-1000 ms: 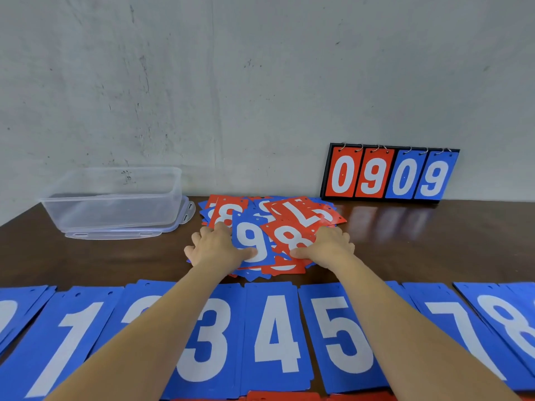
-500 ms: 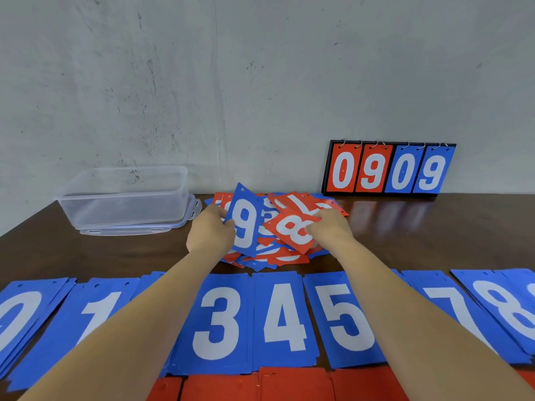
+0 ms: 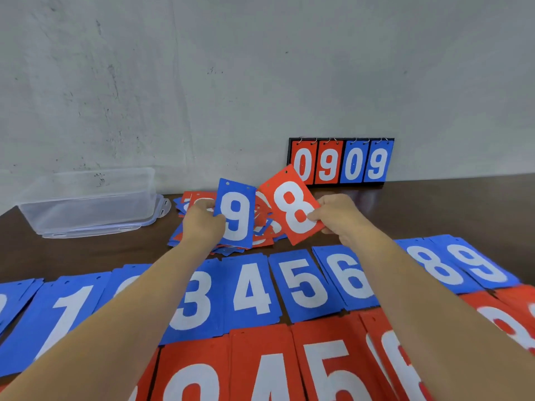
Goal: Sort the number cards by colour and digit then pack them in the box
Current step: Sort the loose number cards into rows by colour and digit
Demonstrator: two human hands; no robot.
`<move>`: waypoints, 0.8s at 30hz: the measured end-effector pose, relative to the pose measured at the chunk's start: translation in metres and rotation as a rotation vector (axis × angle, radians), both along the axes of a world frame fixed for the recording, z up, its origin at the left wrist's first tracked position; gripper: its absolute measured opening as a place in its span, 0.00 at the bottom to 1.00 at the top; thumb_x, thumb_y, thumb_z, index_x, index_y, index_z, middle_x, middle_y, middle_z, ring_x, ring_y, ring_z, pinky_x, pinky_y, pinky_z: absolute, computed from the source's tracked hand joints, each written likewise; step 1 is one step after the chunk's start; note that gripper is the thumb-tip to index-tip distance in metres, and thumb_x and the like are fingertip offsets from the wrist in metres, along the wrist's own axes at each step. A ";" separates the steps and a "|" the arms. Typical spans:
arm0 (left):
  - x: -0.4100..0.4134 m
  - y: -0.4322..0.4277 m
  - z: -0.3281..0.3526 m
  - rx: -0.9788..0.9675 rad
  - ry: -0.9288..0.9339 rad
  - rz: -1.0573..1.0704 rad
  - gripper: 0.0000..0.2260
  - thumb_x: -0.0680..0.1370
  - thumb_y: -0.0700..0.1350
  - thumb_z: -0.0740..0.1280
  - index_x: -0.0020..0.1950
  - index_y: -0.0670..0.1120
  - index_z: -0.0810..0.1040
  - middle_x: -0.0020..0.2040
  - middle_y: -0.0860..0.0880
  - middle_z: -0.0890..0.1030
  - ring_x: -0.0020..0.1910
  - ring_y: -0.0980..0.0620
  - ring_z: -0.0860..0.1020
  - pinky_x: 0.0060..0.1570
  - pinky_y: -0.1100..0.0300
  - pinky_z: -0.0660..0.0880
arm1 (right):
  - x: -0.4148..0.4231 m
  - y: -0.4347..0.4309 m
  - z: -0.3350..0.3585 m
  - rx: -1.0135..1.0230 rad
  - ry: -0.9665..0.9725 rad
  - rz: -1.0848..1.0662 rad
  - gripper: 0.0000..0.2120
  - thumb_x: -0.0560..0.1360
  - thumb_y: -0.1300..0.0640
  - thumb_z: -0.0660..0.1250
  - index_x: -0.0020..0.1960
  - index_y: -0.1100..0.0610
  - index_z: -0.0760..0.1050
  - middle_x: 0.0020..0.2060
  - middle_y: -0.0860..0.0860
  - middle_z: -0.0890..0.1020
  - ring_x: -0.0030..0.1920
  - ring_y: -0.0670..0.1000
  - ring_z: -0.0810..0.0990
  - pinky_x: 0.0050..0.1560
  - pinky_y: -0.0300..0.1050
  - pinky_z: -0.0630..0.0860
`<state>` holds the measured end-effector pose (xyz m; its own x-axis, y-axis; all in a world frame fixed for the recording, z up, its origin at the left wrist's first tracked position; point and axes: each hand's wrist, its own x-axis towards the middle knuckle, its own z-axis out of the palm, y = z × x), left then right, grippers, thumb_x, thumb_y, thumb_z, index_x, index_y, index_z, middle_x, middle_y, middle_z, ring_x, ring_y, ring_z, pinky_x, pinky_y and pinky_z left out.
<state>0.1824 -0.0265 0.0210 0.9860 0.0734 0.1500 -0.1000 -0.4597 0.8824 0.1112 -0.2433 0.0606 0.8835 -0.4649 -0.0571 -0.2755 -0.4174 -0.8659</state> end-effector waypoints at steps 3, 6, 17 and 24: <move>-0.015 -0.018 0.002 0.026 0.018 -0.039 0.19 0.77 0.37 0.65 0.69 0.41 0.72 0.60 0.45 0.79 0.54 0.47 0.78 0.44 0.58 0.72 | -0.035 -0.019 0.003 0.028 -0.021 -0.039 0.07 0.75 0.62 0.69 0.53 0.60 0.76 0.53 0.55 0.80 0.50 0.53 0.79 0.34 0.38 0.75; -0.031 -0.038 0.005 0.000 0.019 -0.074 0.16 0.77 0.36 0.64 0.66 0.41 0.74 0.57 0.45 0.79 0.52 0.47 0.76 0.44 0.58 0.70 | -0.070 -0.041 0.003 0.050 -0.045 -0.058 0.08 0.75 0.63 0.70 0.53 0.61 0.76 0.51 0.54 0.81 0.49 0.53 0.80 0.33 0.37 0.75; -0.090 -0.096 0.018 -0.095 0.048 -0.149 0.04 0.75 0.35 0.66 0.42 0.43 0.77 0.44 0.43 0.80 0.43 0.42 0.78 0.38 0.58 0.74 | -0.200 -0.120 -0.007 0.143 -0.155 -0.131 0.09 0.73 0.67 0.69 0.53 0.60 0.80 0.43 0.54 0.85 0.43 0.52 0.84 0.42 0.46 0.81; -0.135 -0.131 0.018 -0.150 0.062 -0.168 0.09 0.76 0.35 0.66 0.39 0.46 0.74 0.41 0.47 0.79 0.37 0.49 0.77 0.29 0.62 0.69 | -0.263 -0.157 -0.028 0.122 -0.201 -0.260 0.04 0.74 0.63 0.70 0.40 0.60 0.81 0.42 0.62 0.84 0.43 0.63 0.82 0.48 0.61 0.80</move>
<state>0.0473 -0.1579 0.0386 0.9932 -0.0759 0.0888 -0.1079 -0.3045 0.9464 -0.1514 -0.4005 0.0331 0.7358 -0.6762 0.0365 -0.1782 -0.2453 -0.9529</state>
